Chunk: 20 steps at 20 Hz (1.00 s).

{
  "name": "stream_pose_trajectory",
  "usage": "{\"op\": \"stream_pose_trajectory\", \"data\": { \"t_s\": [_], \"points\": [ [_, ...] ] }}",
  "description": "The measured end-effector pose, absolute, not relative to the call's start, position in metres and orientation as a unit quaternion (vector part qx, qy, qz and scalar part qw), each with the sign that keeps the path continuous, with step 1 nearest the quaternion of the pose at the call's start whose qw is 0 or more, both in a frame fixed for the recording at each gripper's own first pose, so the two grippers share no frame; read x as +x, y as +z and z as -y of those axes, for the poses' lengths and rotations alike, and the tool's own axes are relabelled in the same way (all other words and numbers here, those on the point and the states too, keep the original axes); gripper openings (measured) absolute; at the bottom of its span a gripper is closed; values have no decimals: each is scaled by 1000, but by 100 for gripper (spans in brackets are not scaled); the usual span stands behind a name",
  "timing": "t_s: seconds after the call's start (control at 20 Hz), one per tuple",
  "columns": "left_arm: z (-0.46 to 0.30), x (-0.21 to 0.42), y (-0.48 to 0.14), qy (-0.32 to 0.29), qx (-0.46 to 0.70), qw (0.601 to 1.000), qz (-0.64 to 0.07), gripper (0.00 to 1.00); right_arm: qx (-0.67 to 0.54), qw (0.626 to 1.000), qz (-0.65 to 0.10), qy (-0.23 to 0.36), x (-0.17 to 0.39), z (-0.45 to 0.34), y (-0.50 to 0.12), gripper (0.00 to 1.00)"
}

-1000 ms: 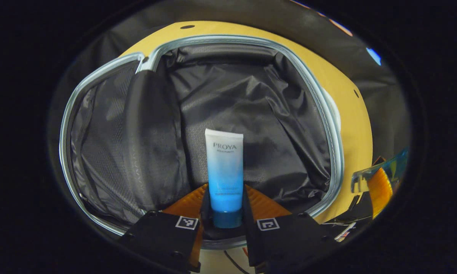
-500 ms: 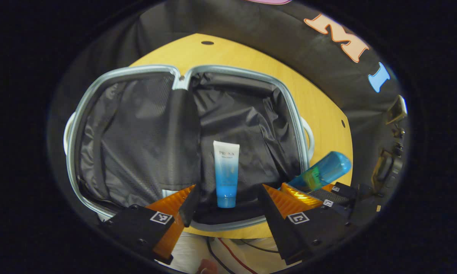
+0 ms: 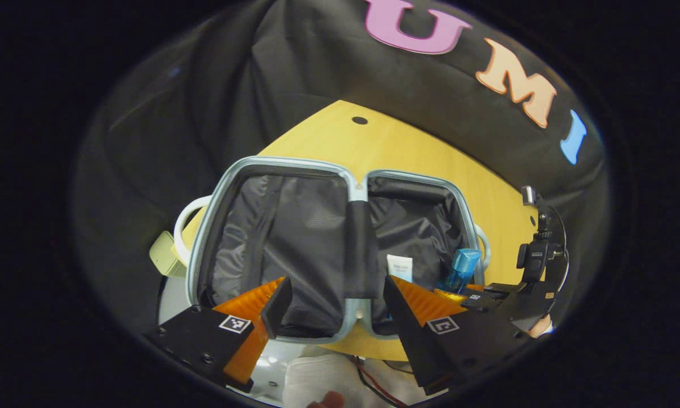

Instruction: First open the suitcase, pack the skin care products into it, and then close the suitcase.

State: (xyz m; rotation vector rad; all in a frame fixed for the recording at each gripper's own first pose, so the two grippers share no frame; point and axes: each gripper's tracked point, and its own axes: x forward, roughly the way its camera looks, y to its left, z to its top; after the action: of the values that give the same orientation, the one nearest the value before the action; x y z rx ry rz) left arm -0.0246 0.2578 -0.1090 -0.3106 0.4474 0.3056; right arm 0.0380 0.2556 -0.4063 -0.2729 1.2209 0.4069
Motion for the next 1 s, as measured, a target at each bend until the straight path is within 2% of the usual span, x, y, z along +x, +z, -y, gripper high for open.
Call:
{"op": "stream_pose_trajectory", "data": {
  "t_s": [0.05,0.1,0.15,0.3,0.4,0.45,0.5,0.55,0.65,0.75,0.8,0.85,1.0],
  "points": [
    [-277,-30,-110,159,-158,950,-218,97,-123,793,-565,193,37,-258,-404,42],
    [-292,-37,-112,169,-162,947,-220,96,-119,798,-554,203,41,-264,-402,40],
    [-313,-48,-113,182,-165,944,-219,96,-113,805,-542,213,46,-271,-399,43],
    [-364,-67,-116,201,-216,932,-211,96,-86,820,-519,225,55,-287,-385,84],
    [-400,-81,-122,219,-253,920,-203,96,-68,836,-496,224,63,-290,-370,99],
    [-420,-87,-126,229,-267,915,-198,96,-59,845,-483,222,67,-290,-361,94],
    [-437,-90,-130,239,-280,909,-194,96,-49,852,-474,218,70,-289,-352,94],
    [-453,-91,-132,243,-291,907,-183,97,-41,859,-464,213,73,-285,-341,99],
    [-475,-91,-139,233,-321,901,-177,97,-26,871,-451,194,77,-276,-326,99],
    [-481,-82,-150,214,-350,895,-177,96,4,878,-444,177,78,-270,-306,98],
    [-485,-77,-157,209,-362,890,-179,95,22,883,-437,168,78,-265,-293,94],
    [-489,-72,-163,204,-371,888,-182,94,37,888,-429,158,78,-258,-281,99],
    [-491,-48,-167,159,-410,881,-173,83,59,902,-409,124,81,-237,-259,94]
  ]
}}
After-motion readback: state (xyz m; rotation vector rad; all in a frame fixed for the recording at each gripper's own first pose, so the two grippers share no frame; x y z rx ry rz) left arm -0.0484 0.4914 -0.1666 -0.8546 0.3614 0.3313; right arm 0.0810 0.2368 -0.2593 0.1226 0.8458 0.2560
